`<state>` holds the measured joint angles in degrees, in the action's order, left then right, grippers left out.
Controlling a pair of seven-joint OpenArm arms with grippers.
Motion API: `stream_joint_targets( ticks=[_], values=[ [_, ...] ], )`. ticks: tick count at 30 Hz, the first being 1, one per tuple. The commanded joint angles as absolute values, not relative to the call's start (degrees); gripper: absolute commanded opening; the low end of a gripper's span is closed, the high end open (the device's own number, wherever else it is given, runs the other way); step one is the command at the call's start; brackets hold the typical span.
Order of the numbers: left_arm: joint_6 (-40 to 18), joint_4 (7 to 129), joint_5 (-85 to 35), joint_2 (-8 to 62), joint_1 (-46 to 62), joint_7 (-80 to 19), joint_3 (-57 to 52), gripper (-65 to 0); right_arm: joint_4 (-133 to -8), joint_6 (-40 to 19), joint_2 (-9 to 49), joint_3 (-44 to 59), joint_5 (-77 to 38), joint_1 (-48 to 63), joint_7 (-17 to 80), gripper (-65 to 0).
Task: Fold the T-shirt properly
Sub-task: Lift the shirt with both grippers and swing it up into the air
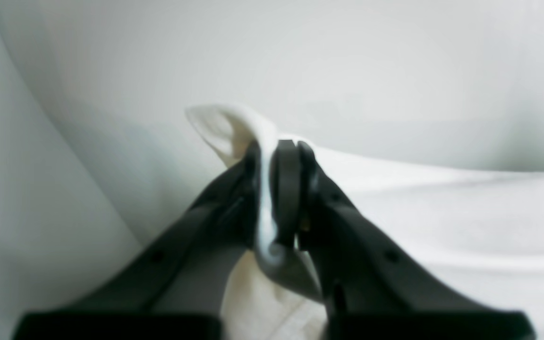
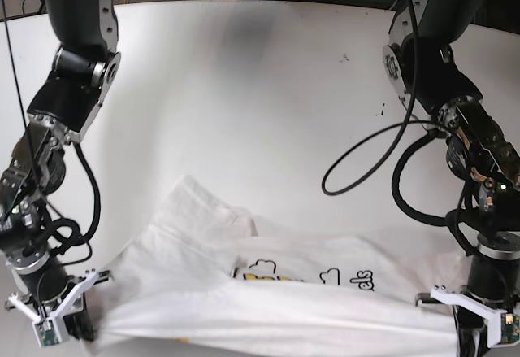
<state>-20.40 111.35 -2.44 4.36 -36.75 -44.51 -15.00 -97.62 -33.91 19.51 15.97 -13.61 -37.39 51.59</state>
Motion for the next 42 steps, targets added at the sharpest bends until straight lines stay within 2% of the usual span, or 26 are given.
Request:
stream_joint_targets(
  ticks=[1,9,16,21,28,42],
  values=[
    [-20.1,112.4,-2.1,5.0,-42.0,-44.1,-15.8,-65.0,-96.0,-33.6,23.0,13.7,-13.6,-45.2,49.9,-65.0],
    [-20.2,112.4,-1.9,8.4,-47.1,-46.2,-16.7,-65.0,-91.5,-33.6,27.6,9.5,-13.6,-53.9,51.3,-65.0],
    [-20.4,112.7,-2.1,9.2,-43.5,-47.7,-17.8,-65.0,-92.9,-37.7,28.3,9.9,-13.1,-53.0,57.2,-65.0],
    [-20.5,112.9,-2.2,9.0,-37.3,-47.8,-18.0,-65.0,-98.7,-39.1,28.0,13.8,-13.1,-45.1,60.2,-65.0],
    [-23.0,114.7,-2.3,8.8,-23.9,-47.7,-18.3,-65.0,-106.6,-39.1,27.5,19.3,-13.5,-27.1,60.4,-65.0],
    [-29.8,114.9,-2.2,7.2,3.8,-47.7,-25.1,-65.0,-110.8,-39.6,19.0,28.4,-13.3,5.2,57.5,-65.0]
  ],
)
